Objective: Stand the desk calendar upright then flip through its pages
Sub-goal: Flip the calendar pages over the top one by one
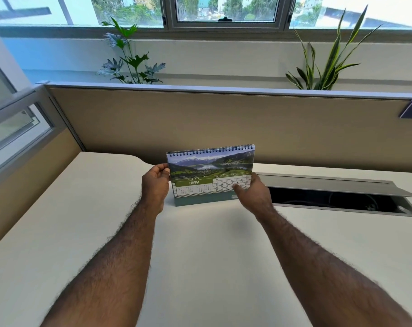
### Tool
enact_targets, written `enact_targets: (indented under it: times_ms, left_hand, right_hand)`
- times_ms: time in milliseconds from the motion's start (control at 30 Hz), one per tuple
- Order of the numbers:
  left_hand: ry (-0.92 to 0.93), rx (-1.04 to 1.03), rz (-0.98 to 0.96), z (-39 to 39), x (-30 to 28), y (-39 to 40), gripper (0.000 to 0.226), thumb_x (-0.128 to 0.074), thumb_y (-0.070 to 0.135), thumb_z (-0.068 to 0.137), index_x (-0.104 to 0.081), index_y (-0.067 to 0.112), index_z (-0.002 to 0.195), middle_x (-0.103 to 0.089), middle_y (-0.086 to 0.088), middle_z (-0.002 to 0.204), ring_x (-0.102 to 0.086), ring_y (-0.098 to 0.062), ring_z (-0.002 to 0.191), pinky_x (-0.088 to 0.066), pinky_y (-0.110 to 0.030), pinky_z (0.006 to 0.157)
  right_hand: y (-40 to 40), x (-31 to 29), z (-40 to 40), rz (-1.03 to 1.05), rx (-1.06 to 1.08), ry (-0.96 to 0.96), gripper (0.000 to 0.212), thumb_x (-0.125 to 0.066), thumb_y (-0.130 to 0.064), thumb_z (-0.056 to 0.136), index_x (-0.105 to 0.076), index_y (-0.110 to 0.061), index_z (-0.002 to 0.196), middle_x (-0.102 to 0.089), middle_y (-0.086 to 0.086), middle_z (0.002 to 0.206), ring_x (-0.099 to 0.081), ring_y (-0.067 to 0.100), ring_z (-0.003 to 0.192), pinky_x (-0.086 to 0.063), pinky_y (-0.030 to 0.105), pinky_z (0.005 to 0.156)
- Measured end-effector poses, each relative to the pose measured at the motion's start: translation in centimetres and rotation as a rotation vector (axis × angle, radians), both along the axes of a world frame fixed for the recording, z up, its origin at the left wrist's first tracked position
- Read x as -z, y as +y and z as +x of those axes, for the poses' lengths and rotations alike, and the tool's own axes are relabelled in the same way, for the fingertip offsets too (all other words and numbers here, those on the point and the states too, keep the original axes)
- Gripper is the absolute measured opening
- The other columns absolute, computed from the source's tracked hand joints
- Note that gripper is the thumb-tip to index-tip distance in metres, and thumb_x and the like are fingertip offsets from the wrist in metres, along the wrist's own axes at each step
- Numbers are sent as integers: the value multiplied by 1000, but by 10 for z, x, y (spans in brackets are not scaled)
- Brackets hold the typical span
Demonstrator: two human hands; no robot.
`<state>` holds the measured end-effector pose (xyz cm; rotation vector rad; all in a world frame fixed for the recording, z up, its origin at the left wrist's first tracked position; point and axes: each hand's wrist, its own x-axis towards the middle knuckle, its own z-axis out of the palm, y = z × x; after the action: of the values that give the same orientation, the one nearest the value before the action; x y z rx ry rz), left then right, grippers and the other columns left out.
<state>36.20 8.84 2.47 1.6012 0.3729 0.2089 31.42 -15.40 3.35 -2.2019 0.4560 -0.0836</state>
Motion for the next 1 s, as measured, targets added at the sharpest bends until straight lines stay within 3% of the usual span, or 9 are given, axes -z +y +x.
enact_targets:
  times_ms: [267,400,467,567,633,700,767,867,1000]
  left_hand:
    - [3,-2,5,0,0,0,18,-51,13,98,-64,19,109,-69,0,106,-66,-21,101,-50,-27,77]
    - [3,-3,4,0,-1,-1,19,-51,12,97,-64,19,108,-70,0,102,-67,-20,98,-52,-30,79]
    - [2,-2,-3,-1,-1,0,20,-50,12,97,-65,15,112,-70,-2,103,-66,-20,97,-54,-34,85]
    - [-5,-6,-11,-1,-1,-1,21,-50,12,97,-64,14,113,-70,-4,104,-66,-20,96,-52,-30,79]
    - [-12,-11,-15,-2,-1,-2,20,-50,12,98,-64,15,111,-69,-2,102,-66,-19,95,-50,-27,75]
    - [-17,-3,-14,-2,-1,0,17,-52,11,97,-65,16,107,-70,-3,101,-66,-21,93,-53,-31,78]
    - [-27,27,-42,-1,0,0,16,-54,8,94,-67,18,98,-71,-5,101,-66,-22,92,-53,-32,78]
    - [2,10,-29,0,-1,1,18,-54,12,94,-66,25,89,-72,-3,103,-67,-24,99,-51,-33,80]
    - [12,11,-4,1,1,2,15,-53,14,96,-63,23,99,-70,-4,109,-66,-25,105,-52,-38,89]
  right_hand:
    - [-1,-9,-7,-159,265,-53,22,-63,-36,90,-60,-14,91,-70,8,91,-53,22,72,-36,26,56]
    - [-7,-19,-3,-26,272,6,20,-67,-29,88,-65,-10,82,-71,9,86,-65,28,78,-57,36,69]
    - [-11,-27,-1,-90,242,42,19,-68,-28,86,-64,-12,75,-69,8,81,-64,27,73,-54,33,63]
    - [-21,-45,-1,-182,145,87,23,-69,-28,84,-65,-12,68,-69,7,74,-64,29,69,-49,30,59]
    - [-29,-62,0,138,80,71,22,-70,-23,85,-64,-9,69,-71,13,75,-67,31,66,-55,35,62]
    - [-32,-82,-1,663,53,79,13,-67,-20,88,-65,-8,85,-70,12,70,-67,23,55,-53,28,53]
    - [-37,-100,-1,1070,12,38,21,-62,-30,91,-66,-9,90,-72,11,72,-71,18,58,-52,21,48]
    - [-40,-114,9,1264,-160,-115,54,-42,-59,95,-70,-13,101,-75,11,109,-72,23,99,-56,32,76]
    - [-25,-115,20,855,-238,-224,71,-23,-68,94,-61,-17,126,-67,2,128,-55,16,121,-35,40,107]
